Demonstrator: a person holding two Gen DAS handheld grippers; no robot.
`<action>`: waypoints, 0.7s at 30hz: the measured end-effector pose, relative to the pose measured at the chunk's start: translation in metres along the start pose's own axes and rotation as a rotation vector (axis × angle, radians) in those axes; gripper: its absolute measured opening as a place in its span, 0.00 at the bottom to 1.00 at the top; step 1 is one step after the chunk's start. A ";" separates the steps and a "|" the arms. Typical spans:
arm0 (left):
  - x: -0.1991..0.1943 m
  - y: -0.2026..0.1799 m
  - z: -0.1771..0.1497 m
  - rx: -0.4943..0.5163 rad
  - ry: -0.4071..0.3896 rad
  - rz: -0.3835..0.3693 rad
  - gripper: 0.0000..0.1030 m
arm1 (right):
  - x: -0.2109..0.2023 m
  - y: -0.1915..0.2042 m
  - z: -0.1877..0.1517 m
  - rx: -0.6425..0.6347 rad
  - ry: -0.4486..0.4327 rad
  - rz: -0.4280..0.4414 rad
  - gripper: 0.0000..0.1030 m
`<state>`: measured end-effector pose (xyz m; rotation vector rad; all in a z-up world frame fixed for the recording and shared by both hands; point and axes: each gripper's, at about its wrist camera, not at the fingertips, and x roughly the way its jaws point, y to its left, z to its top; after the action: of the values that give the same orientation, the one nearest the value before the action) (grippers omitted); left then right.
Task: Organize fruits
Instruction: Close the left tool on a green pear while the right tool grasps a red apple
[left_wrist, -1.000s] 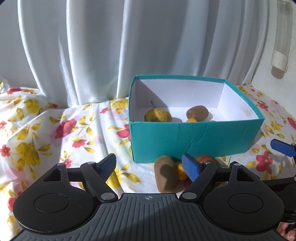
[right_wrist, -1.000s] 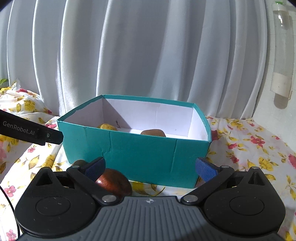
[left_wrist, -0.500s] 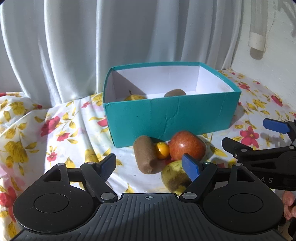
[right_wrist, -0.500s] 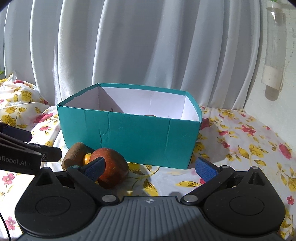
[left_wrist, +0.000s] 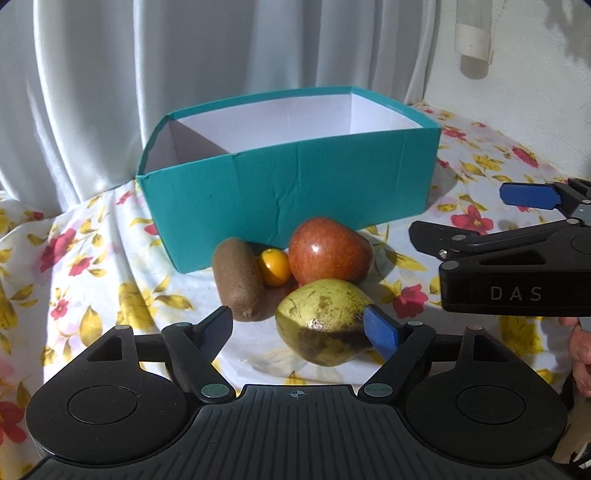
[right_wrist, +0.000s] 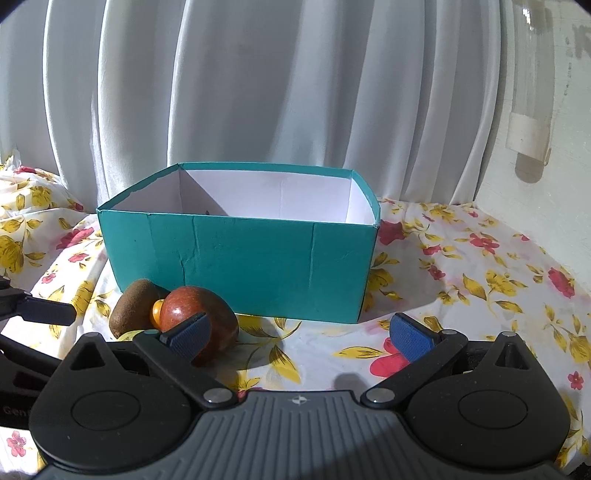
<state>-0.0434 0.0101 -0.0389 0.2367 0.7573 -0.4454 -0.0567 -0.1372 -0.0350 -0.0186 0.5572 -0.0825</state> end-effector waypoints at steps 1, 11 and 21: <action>0.003 -0.003 0.000 0.007 0.000 -0.010 0.81 | 0.001 0.001 0.000 -0.006 0.002 0.002 1.00; 0.035 -0.022 -0.002 0.048 0.051 -0.104 0.67 | 0.013 0.005 0.000 -0.034 0.026 0.027 1.00; 0.025 -0.004 -0.011 0.023 0.063 -0.027 0.67 | 0.029 0.015 0.003 -0.054 0.057 0.086 1.00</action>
<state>-0.0358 0.0031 -0.0647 0.2630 0.8185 -0.4742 -0.0296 -0.1251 -0.0483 -0.0446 0.6164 0.0163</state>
